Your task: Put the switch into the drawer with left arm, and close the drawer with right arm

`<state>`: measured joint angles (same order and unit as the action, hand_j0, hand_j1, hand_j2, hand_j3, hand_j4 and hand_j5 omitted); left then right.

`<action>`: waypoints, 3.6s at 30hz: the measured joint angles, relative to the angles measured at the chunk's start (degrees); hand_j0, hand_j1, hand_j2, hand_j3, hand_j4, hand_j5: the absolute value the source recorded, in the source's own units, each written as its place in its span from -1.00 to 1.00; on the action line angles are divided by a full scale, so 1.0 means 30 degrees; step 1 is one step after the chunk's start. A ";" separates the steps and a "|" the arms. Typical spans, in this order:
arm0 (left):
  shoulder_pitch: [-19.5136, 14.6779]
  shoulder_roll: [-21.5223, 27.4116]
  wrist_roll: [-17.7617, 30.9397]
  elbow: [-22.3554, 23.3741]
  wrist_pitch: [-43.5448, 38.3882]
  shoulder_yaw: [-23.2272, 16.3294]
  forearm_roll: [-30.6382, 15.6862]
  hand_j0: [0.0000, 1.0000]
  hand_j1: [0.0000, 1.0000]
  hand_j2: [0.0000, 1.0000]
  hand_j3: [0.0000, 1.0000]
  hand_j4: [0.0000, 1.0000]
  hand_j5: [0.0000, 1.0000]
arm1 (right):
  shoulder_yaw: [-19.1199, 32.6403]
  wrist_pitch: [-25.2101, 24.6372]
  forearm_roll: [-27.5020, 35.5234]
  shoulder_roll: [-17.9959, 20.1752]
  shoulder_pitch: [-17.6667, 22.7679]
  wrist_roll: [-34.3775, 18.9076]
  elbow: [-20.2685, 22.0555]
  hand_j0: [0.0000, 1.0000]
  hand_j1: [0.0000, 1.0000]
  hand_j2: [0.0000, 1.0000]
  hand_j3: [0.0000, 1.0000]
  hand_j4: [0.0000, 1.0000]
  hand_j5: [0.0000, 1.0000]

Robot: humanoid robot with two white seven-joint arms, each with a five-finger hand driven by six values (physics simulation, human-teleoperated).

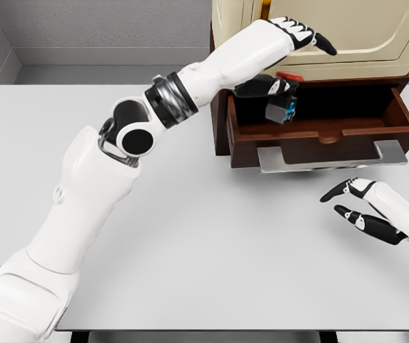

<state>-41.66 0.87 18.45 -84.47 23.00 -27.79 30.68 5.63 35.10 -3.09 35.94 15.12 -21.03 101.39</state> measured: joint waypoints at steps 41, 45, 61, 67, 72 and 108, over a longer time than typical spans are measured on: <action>0.8906 1.2263 0.2637 -0.1233 0.4039 0.8477 -0.3370 1.00 1.00 1.00 1.00 1.00 1.00 | 0.0018 -0.0001 -0.0189 -0.0037 -0.0732 0.0014 -0.0080 0.05 0.05 0.05 0.05 0.05 0.05; 0.8906 1.2411 0.4012 0.0149 0.4051 0.8878 -0.3424 1.00 1.00 1.00 1.00 1.00 1.00 | -0.0018 0.0000 -0.0200 -0.0043 -0.0849 0.0005 -0.0101 0.05 0.05 0.05 0.05 0.05 0.05; 0.8936 1.2374 0.4551 0.0756 0.4052 0.9054 -0.3472 1.00 1.00 1.00 1.00 1.00 1.00 | -0.0880 -0.0002 -0.0322 -0.0351 -0.1670 -0.0029 -0.0292 0.05 0.05 0.05 0.05 0.05 0.05; 0.8936 1.2355 0.4554 0.0768 0.4052 0.9057 -0.3470 1.00 1.00 1.00 1.00 1.00 1.00 | -0.0921 -0.0003 -0.0459 -0.0410 -0.1992 -0.0058 -0.0416 0.05 0.05 0.05 0.05 0.05 0.05; 0.8936 1.2347 0.4554 0.0758 0.4051 0.9061 -0.3467 1.00 1.00 1.00 1.00 1.00 1.00 | -0.1075 0.0023 -0.0719 -0.0531 -0.2637 -0.0152 -0.0763 0.05 0.05 0.05 0.05 0.05 0.05; 0.8935 1.2321 0.4554 0.0752 0.4051 0.9058 -0.3468 1.00 1.00 1.00 1.00 1.00 1.00 | -0.1978 -0.0006 -0.0601 -0.0741 -0.4423 -0.0111 -0.1489 0.08 0.08 0.08 0.08 0.08 0.08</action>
<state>-14.85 37.84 32.11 -82.22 35.15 -0.62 20.28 -0.31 35.08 -4.89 33.72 1.85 -21.36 96.93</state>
